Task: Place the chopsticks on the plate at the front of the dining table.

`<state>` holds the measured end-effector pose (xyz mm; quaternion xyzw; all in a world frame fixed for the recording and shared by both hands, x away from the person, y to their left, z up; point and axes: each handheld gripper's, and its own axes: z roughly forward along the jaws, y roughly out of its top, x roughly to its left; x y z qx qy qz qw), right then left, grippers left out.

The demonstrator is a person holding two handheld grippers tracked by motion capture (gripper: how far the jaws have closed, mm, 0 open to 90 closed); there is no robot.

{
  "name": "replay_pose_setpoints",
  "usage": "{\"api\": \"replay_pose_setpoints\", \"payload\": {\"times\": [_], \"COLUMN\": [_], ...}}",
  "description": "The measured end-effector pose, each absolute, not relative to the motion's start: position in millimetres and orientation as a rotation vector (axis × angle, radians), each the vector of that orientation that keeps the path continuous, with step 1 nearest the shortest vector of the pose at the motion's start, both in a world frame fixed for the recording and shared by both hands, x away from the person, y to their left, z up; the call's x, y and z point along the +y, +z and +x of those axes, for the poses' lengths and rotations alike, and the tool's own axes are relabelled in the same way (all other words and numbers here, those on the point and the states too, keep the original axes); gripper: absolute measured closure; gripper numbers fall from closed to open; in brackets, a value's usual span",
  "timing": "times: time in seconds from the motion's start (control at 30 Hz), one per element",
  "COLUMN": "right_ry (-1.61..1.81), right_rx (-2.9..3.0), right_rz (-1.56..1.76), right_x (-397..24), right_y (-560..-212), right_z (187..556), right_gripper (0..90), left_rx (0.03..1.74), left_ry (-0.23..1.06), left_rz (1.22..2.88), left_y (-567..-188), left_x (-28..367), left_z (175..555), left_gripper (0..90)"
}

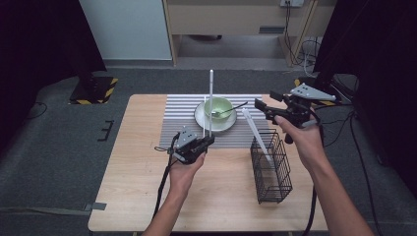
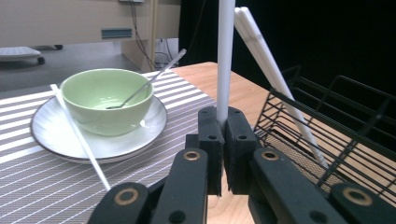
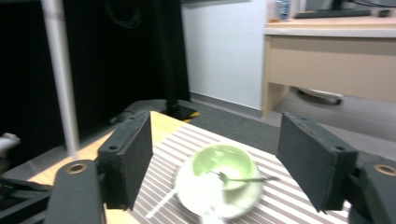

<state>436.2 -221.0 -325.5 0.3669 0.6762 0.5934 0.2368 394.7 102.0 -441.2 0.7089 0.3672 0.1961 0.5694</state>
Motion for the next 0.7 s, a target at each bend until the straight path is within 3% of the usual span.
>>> {"api": "replay_pose_setpoints", "payload": {"times": [0.7], "right_ry": [1.442], "right_rx": [1.672], "right_rz": [1.343], "right_x": [-315], "right_y": [-416], "right_z": [456], "right_gripper": [19.0], "left_rx": [0.925], "left_ry": [0.497], "left_rz": [1.668], "left_y": [-445], "left_x": [107], "left_z": [405], "left_gripper": [86.5]}}
